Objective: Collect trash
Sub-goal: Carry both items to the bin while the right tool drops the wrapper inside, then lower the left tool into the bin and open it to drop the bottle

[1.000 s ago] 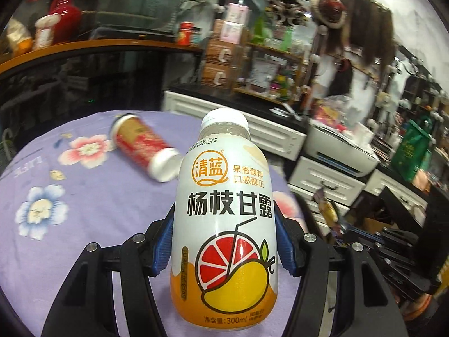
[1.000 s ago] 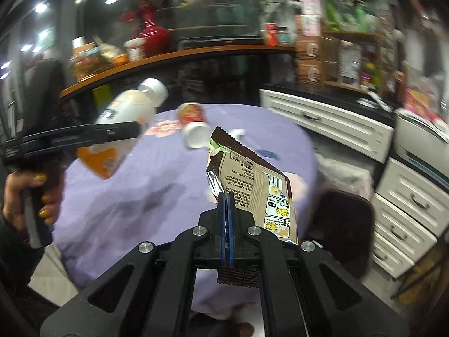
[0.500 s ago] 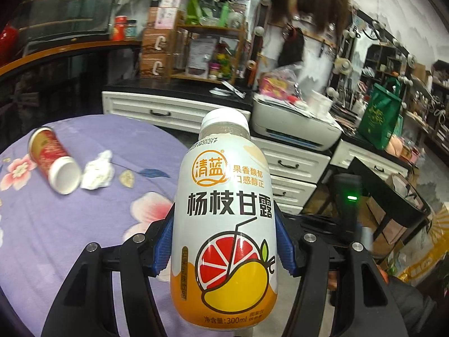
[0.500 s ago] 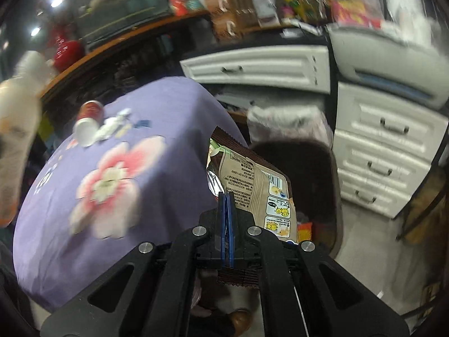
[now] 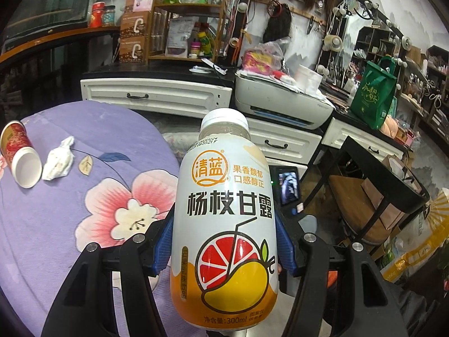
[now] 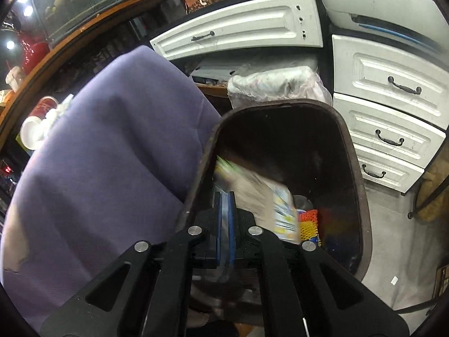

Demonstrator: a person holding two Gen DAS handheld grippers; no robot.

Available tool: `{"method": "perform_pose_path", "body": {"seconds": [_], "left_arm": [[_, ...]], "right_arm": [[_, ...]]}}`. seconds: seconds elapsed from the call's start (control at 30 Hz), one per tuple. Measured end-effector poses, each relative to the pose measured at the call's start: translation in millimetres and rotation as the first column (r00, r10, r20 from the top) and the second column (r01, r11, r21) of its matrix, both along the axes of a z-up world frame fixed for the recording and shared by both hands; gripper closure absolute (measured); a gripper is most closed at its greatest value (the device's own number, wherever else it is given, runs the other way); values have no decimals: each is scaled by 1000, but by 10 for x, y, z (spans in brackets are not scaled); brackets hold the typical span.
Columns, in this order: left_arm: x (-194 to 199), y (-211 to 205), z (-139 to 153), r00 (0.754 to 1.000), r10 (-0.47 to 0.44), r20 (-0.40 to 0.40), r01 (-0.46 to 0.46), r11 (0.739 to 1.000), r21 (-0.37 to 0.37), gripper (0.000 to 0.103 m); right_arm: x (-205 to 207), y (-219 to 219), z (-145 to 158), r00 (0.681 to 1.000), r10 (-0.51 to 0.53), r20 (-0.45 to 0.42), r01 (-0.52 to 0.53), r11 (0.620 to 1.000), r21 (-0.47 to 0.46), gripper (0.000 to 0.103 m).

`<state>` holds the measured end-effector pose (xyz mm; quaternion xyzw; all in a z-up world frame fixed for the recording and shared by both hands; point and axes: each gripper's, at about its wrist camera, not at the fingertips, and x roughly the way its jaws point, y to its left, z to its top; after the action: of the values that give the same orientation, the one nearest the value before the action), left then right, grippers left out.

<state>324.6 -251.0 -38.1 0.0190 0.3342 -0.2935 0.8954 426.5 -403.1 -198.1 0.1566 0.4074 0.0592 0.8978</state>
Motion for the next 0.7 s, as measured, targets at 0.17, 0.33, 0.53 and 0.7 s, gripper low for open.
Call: {"method": "perform_pose_path", "body": {"seconds": [0.17, 0.33, 0.53, 0.7], "left_arm": [[51, -112, -59, 1000, -13, -8, 13, 1000, 18, 43], [162, -184, -165, 999, -20, -46, 21, 1000, 19, 43], [379, -395, -311, 997, -19, -77, 24, 997, 68, 43], [577, -629, -497, 992, -23, -127, 37, 993, 113, 43]], "right_arm": [[-86, -100, -69, 998, -61, 22, 61, 998, 26, 51], [-251, -157, 45, 997, -73, 33, 72, 997, 6, 50], [-616, -259, 240, 993, -97, 69, 103, 991, -85, 40], [-1003, -404, 344, 987, -135, 92, 145, 984, -108, 39]]}}
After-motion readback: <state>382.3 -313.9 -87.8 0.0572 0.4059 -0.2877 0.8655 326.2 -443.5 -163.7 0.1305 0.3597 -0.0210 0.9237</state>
